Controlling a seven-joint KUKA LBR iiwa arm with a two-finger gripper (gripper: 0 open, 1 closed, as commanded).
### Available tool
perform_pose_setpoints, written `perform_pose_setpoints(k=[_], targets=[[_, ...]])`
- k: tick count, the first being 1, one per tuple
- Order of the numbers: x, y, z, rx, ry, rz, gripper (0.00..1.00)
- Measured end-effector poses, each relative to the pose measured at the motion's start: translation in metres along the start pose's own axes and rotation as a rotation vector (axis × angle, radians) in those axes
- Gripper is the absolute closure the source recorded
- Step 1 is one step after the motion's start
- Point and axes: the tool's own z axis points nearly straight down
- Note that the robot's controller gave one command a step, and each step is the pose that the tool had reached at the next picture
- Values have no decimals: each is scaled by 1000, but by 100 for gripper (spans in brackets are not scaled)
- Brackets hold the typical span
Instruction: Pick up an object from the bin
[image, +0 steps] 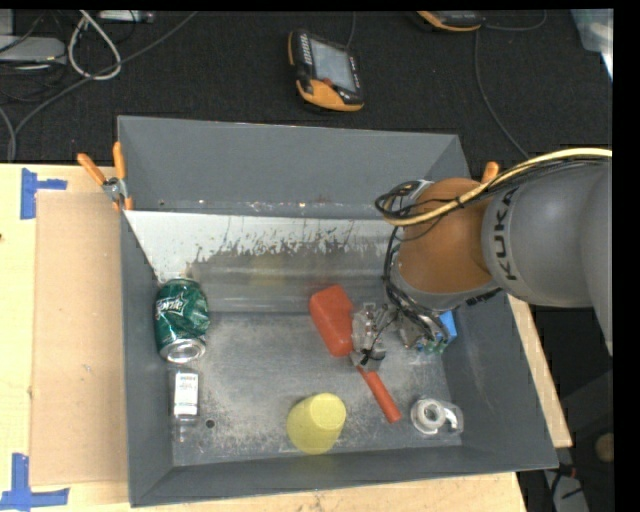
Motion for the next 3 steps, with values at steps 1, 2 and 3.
perform_pose_setpoints(k=[1, 2, 3], targets=[[0, 0, 1, 1, -1, 1, 0], [0, 0, 1, 1, -1, 1, 0], [56, 4, 8, 0, -2, 73, 100]])
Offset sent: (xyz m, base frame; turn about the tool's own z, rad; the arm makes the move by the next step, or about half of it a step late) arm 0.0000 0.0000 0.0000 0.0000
